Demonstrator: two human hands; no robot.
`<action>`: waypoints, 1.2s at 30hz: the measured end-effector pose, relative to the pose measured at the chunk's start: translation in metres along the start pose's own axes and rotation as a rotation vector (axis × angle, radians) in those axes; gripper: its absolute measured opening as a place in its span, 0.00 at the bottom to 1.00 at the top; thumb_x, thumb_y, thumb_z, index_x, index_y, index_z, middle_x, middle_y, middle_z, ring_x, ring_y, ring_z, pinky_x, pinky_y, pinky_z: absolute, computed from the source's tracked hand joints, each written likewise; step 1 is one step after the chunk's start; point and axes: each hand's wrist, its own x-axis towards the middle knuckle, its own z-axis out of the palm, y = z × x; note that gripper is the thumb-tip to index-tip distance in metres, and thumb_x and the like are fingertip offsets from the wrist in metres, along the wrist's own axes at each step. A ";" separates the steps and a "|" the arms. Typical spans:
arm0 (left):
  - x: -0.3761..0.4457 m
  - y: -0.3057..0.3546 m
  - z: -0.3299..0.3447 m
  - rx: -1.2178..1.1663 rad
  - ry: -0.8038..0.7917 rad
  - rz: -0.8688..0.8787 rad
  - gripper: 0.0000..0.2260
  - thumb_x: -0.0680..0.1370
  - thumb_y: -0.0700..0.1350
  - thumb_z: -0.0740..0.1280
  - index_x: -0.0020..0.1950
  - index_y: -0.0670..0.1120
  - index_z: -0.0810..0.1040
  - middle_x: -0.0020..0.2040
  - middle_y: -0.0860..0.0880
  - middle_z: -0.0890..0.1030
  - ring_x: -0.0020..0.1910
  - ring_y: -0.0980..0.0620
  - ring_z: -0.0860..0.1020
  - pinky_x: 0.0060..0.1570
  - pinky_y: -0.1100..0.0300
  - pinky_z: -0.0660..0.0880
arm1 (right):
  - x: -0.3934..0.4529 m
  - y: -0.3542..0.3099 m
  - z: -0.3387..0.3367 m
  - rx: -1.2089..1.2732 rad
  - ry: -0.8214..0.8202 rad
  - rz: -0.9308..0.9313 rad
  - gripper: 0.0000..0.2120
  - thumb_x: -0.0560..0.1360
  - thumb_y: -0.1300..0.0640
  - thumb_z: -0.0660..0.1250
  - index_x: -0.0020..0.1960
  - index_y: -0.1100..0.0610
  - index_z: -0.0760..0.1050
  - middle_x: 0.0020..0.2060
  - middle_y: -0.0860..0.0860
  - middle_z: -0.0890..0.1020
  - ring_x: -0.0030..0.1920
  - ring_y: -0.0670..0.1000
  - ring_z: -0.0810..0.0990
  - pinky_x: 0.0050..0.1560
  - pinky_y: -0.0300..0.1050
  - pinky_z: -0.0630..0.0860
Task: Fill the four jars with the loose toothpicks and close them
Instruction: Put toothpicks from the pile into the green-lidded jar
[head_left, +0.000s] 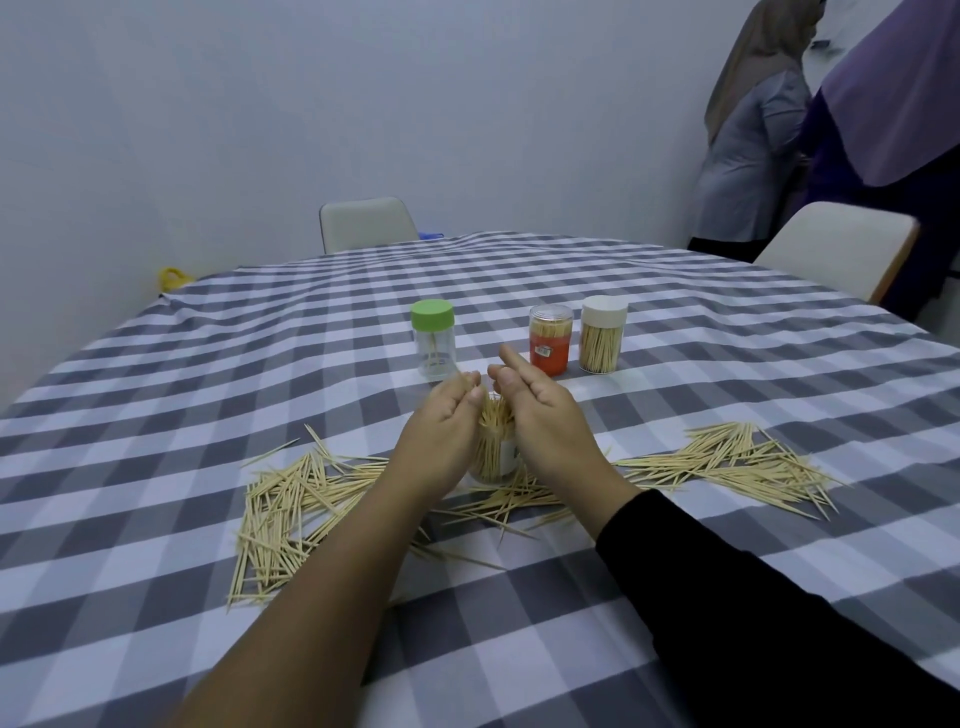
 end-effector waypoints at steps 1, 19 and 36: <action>-0.001 0.001 -0.002 0.006 -0.055 -0.025 0.20 0.83 0.48 0.53 0.76 0.50 0.62 0.74 0.53 0.65 0.73 0.52 0.63 0.70 0.56 0.61 | -0.001 -0.001 0.000 -0.014 -0.015 0.000 0.21 0.82 0.51 0.55 0.74 0.51 0.62 0.71 0.48 0.69 0.69 0.44 0.67 0.70 0.41 0.62; -0.005 -0.001 -0.005 0.132 -0.256 -0.024 0.51 0.75 0.39 0.69 0.72 0.50 0.23 0.57 0.61 0.74 0.40 0.70 0.73 0.36 0.79 0.70 | -0.005 0.009 0.000 -0.416 -0.159 -0.223 0.31 0.78 0.51 0.62 0.76 0.45 0.51 0.71 0.45 0.67 0.68 0.46 0.68 0.68 0.48 0.66; -0.002 -0.012 -0.003 0.032 -0.203 -0.086 0.53 0.71 0.37 0.71 0.75 0.52 0.29 0.39 0.53 0.82 0.42 0.54 0.82 0.45 0.59 0.79 | 0.002 0.012 -0.004 -0.578 -0.003 -0.264 0.18 0.81 0.52 0.56 0.68 0.54 0.72 0.63 0.50 0.77 0.64 0.48 0.72 0.64 0.42 0.67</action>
